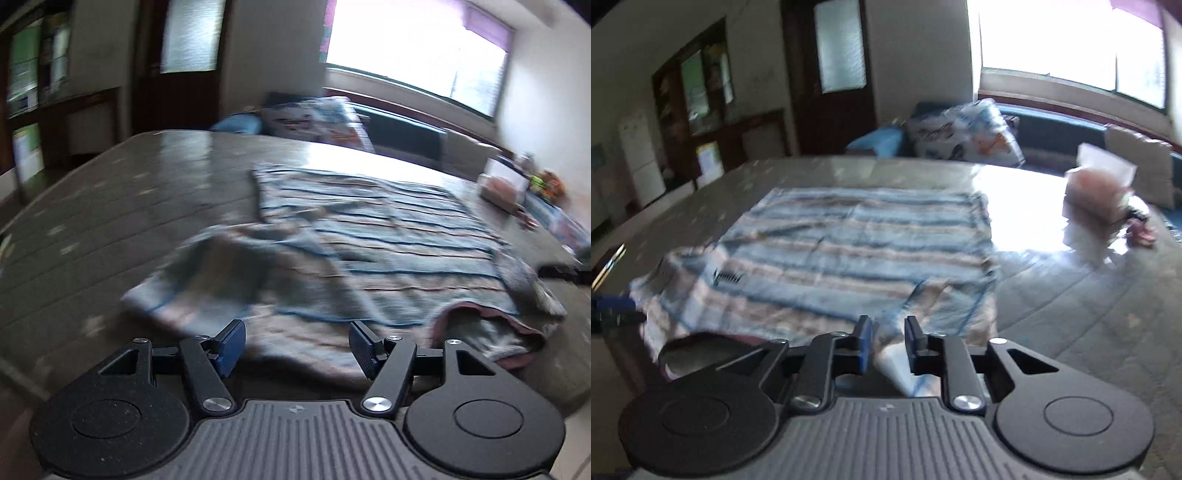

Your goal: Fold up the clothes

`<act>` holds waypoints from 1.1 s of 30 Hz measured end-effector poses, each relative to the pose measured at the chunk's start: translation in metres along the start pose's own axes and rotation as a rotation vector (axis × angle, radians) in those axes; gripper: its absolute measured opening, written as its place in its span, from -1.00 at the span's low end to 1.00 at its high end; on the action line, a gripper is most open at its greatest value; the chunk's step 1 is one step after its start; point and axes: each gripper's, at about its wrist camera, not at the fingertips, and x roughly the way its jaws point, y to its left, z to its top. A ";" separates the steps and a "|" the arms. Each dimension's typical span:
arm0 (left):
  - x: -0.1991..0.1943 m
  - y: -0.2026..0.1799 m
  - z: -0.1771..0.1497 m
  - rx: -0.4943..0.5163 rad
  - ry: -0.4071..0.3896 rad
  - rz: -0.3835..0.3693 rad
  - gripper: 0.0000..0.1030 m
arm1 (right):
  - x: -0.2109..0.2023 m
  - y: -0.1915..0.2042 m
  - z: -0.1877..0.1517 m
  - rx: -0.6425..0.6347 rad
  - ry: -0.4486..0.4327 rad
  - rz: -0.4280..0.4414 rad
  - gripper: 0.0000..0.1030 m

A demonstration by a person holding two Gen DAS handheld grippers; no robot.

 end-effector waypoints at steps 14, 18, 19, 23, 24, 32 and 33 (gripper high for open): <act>0.012 0.056 0.009 -0.266 0.018 0.114 0.21 | 0.039 -0.042 -0.006 0.075 0.053 -0.082 0.08; 0.015 0.064 0.014 -0.293 0.005 0.137 -0.39 | 0.040 -0.040 -0.012 0.058 0.051 -0.075 0.29; 0.016 0.066 0.015 -0.296 0.000 0.145 -0.58 | 0.040 -0.038 -0.013 0.048 0.050 -0.076 0.35; 0.017 0.073 0.019 -0.312 -0.017 0.177 -0.94 | 0.042 -0.030 -0.014 0.021 0.049 -0.083 0.51; 0.018 0.075 0.020 -0.316 -0.021 0.185 -0.96 | 0.043 -0.029 -0.014 0.021 0.049 -0.083 0.53; 0.010 0.089 0.017 -0.366 -0.043 0.221 -0.97 | 0.044 -0.011 -0.020 -0.025 0.053 -0.068 0.73; 0.010 0.089 0.013 -0.373 -0.029 0.225 -0.97 | 0.045 -0.009 -0.020 -0.035 0.053 -0.073 0.75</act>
